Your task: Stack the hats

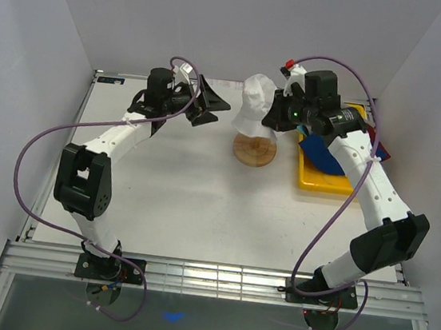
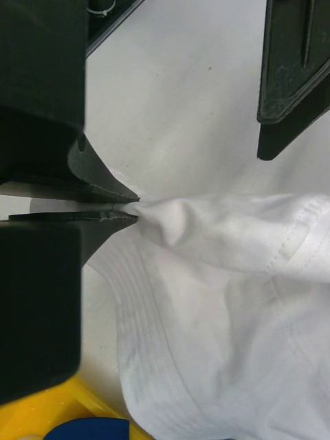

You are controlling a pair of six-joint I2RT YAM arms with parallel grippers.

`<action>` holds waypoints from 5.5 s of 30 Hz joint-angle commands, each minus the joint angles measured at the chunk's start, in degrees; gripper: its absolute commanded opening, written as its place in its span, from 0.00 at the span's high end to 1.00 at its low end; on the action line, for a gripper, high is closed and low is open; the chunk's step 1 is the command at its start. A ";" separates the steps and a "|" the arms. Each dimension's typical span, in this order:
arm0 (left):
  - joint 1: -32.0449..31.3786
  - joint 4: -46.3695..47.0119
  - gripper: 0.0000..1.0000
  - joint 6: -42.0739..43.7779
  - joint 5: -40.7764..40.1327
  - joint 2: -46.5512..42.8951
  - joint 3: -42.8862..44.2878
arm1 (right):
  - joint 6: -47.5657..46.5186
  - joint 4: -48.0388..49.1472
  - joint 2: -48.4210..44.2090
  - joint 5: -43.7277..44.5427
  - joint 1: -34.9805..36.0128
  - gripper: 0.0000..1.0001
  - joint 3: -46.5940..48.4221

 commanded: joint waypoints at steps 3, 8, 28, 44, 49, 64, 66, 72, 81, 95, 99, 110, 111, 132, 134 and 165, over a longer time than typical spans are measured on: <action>-0.69 1.88 0.05 -0.30 -0.73 -0.59 -1.88 | 0.15 4.60 -5.22 6.84 -0.21 0.92 -6.60; -1.39 2.06 0.06 -0.21 -1.08 0.29 -2.23 | 0.42 6.44 -6.81 9.21 -0.21 0.92 -11.96; -1.75 0.04 0.09 1.46 -1.96 1.87 -2.32 | 0.59 11.37 -9.80 9.05 -0.30 0.47 -22.34; -1.75 -0.75 0.21 3.48 -3.62 3.98 -2.15 | 3.66 5.84 -4.72 15.89 -0.65 0.23 -8.83; -1.83 -2.42 0.29 4.36 -5.30 6.61 -2.15 | 4.90 3.82 1.97 15.55 -0.65 0.35 0.05; -2.71 -2.25 0.49 3.75 -9.43 12.77 -0.74 | 3.58 2.84 6.64 13.96 1.02 0.50 2.00; -2.80 -2.33 0.51 3.66 -9.60 13.39 -0.48 | 3.23 2.84 6.73 13.70 1.46 0.51 1.91; -2.89 -2.33 0.54 3.57 -10.13 14.18 -0.47 | 1.12 2.05 7.78 15.80 3.92 0.52 3.14; -2.89 -3.04 0.55 4.36 -10.31 13.57 -1.09 | 0.50 0.64 8.05 22.39 5.94 0.49 3.14; -2.71 -8.57 0.55 8.93 -13.91 10.84 -1.62 | -1.34 0.38 9.36 21.52 5.94 0.37 7.89; -2.28 -10.59 0.53 10.33 -14.96 9.61 -2.32 | -1.87 -0.23 9.36 24.93 5.94 0.35 9.47; -0.61 -18.50 0.39 16.49 -18.83 1.71 -3.73 | 2.08 -8.14 8.31 26.01 -7.56 0.35 13.08; -0.60 -18.85 0.37 16.93 -18.83 0.31 -3.81 | 2.78 -8.32 8.31 24.18 -9.42 0.36 11.59; -0.60 -22.55 0.30 16.75 -12.60 -14.21 -3.20 | 8.85 -6.74 33.79 18.10 -26.75 0.45 17.73; -0.52 -22.81 0.30 16.58 -12.24 -14.30 -2.68 | 8.85 -6.65 33.45 18.53 -26.75 0.58 16.69; -7.37 2.14 0.12 -2.93 -5.21 -11.49 3.47 | 10.35 -9.91 2.34 -0.27 -27.19 0.92 20.63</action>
